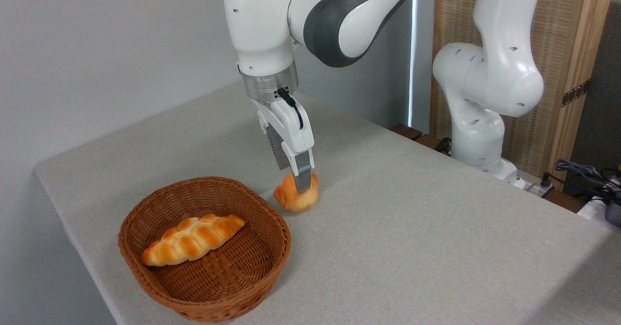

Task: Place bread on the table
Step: 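Carry the bun beside the basket and lower it onto the table, then open the gripper to release the bun and raise it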

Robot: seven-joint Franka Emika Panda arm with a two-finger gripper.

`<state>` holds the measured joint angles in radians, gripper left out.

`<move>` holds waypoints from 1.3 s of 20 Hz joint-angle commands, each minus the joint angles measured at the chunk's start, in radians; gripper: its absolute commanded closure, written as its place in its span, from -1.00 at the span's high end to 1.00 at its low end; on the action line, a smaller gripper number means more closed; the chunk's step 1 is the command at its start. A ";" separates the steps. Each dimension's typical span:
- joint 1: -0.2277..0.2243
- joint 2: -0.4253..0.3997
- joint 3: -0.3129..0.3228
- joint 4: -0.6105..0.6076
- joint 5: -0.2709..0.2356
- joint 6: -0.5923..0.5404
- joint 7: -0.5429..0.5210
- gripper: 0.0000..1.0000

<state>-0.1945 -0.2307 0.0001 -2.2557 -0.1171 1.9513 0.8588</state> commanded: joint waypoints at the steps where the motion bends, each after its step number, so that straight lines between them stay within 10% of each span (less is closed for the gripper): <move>1: -0.013 -0.013 0.009 0.002 0.011 -0.018 0.003 1.00; 14: 0.000 -0.003 0.041 0.275 0.011 -0.169 -0.107 1.00; 26: 0.040 0.206 0.081 0.691 0.046 -0.365 -0.178 1.00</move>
<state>-0.1542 -0.0660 0.0873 -1.6509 -0.1124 1.6614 0.7191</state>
